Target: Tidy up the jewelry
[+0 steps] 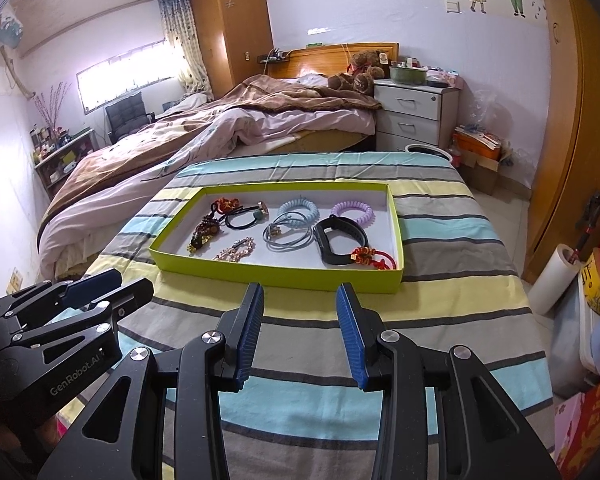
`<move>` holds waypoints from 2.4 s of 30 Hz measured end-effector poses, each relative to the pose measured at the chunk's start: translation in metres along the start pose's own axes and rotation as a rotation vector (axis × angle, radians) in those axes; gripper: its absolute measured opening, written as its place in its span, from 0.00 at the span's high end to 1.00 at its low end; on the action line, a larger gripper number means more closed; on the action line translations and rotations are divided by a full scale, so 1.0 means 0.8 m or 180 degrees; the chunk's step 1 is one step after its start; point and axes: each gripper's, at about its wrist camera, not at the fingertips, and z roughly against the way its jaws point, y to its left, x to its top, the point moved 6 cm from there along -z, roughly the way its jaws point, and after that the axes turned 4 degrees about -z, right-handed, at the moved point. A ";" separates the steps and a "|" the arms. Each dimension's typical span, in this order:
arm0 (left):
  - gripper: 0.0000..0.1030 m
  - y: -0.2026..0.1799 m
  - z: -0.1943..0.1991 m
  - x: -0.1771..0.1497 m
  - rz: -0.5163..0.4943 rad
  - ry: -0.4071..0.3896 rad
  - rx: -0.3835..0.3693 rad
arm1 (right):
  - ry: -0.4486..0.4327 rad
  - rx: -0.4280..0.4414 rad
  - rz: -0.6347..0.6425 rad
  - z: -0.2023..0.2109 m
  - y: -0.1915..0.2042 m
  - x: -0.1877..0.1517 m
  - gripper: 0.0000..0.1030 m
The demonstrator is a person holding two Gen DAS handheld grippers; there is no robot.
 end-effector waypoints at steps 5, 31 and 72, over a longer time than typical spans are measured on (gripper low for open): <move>0.65 0.001 0.001 0.001 -0.0006 -0.0010 0.0028 | 0.0003 -0.0017 0.0000 0.000 0.002 -0.001 0.62; 0.65 -0.002 0.003 0.000 -0.0027 -0.0013 0.0029 | 0.0013 -0.0025 -0.0032 -0.001 -0.001 -0.003 0.62; 0.65 -0.005 0.006 0.000 -0.0022 -0.0009 0.0018 | 0.0019 -0.0027 -0.0056 -0.002 -0.003 -0.007 0.62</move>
